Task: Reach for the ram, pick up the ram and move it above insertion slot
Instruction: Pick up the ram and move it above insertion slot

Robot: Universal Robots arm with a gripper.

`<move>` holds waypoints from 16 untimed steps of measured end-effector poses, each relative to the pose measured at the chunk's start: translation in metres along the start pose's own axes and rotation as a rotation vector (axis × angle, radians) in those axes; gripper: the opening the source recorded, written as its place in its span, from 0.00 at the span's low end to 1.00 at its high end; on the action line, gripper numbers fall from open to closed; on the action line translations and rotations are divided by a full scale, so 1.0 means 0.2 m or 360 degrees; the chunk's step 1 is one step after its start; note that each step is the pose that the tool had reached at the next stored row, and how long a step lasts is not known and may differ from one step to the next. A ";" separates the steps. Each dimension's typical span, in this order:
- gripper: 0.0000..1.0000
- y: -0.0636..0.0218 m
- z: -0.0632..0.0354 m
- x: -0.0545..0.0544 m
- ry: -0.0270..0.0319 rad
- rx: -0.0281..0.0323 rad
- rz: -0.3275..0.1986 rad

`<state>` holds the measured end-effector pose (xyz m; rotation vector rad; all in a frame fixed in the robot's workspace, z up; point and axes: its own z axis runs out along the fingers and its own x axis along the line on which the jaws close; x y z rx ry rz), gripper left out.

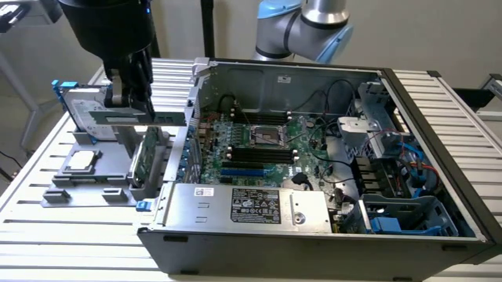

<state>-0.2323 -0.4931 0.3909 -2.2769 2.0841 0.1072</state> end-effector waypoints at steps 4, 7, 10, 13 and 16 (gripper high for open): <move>0.14 -0.090 -0.002 0.01 -0.00263 0.00025 0.0000; 0.14 -0.159 -0.004 0.01 -0.00448 0.00040 0.0000; 0.14 -0.226 -0.005 0.02 -0.00617 0.00055 -0.0001; 0.14 -0.295 -0.006 0.03 -0.00758 0.00068 -0.0001; 0.14 -0.362 -0.007 0.03 -0.00842 0.00075 -0.0001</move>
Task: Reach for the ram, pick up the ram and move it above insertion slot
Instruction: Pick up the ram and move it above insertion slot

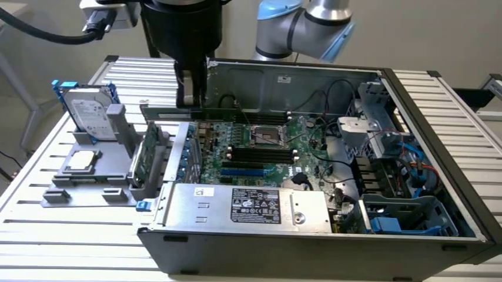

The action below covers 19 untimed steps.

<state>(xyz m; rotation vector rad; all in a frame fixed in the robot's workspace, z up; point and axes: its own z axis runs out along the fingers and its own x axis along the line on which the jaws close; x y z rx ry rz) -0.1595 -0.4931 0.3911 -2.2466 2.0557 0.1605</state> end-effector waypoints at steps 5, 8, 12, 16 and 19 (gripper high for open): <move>0.14 -0.114 0.000 0.01 -0.00013 0.00001 0.0000; 0.14 -0.184 0.006 0.01 -0.00014 0.00001 0.0000; 0.14 -0.275 0.017 -0.01 -0.00014 0.00001 0.0000; 0.14 -0.359 0.033 -0.04 -0.00015 0.00001 0.0000; 0.14 -0.405 0.046 -0.08 -0.00005 0.00001 0.0000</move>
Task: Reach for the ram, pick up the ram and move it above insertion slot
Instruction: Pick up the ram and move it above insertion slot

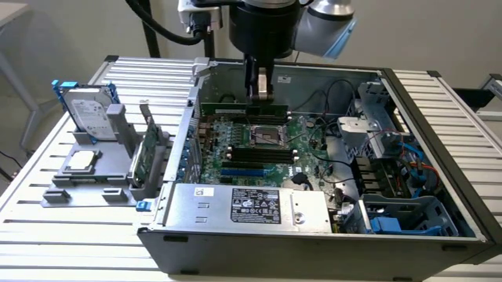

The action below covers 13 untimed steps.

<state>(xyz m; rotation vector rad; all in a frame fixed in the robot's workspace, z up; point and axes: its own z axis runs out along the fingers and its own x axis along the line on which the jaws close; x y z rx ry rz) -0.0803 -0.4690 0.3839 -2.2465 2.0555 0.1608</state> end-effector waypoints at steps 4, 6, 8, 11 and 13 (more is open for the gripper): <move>0.14 -0.057 0.018 -0.06 0.00023 -0.00002 0.0000; 0.14 -0.084 0.027 -0.09 0.00034 -0.00003 0.0000; 0.14 -0.110 0.036 -0.12 0.00049 -0.00005 0.0000; 0.14 -0.144 0.049 -0.17 0.00080 -0.00007 0.0000; 0.14 -0.162 0.058 -0.20 0.00109 -0.00010 0.0000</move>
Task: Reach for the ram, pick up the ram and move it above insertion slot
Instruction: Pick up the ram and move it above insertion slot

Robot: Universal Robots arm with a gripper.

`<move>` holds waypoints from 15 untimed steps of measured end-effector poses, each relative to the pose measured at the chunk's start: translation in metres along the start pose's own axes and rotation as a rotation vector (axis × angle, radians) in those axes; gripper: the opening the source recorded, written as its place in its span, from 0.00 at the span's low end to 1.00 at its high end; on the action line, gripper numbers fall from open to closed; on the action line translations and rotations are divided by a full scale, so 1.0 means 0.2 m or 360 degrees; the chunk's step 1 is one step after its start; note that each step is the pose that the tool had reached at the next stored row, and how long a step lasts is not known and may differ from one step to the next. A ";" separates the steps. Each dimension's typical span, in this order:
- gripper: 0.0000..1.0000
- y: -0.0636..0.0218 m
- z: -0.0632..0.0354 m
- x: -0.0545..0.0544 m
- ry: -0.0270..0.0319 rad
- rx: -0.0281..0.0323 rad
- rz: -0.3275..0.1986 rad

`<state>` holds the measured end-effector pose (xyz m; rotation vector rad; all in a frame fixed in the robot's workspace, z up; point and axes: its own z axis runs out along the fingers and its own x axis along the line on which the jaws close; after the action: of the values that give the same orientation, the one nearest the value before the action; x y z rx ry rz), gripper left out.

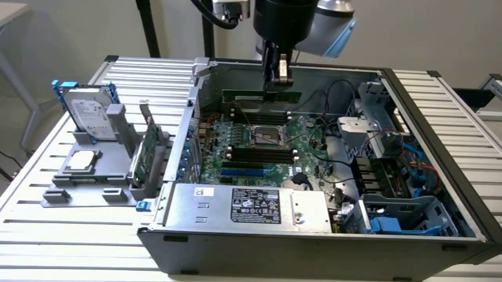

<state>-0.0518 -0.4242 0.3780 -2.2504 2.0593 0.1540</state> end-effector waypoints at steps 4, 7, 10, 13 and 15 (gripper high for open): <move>0.14 -0.028 0.016 -0.05 0.00047 -0.00002 0.0002; 0.14 -0.040 0.026 -0.07 0.00074 0.00010 0.0012; 0.14 -0.047 0.035 -0.07 0.00094 0.00042 0.0038; 0.14 -0.050 0.041 -0.08 0.00118 0.00073 0.0064; 0.14 -0.051 0.042 -0.08 0.00122 0.00079 0.0068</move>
<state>-0.0431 -0.4063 0.3718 -2.2083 2.1104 0.1432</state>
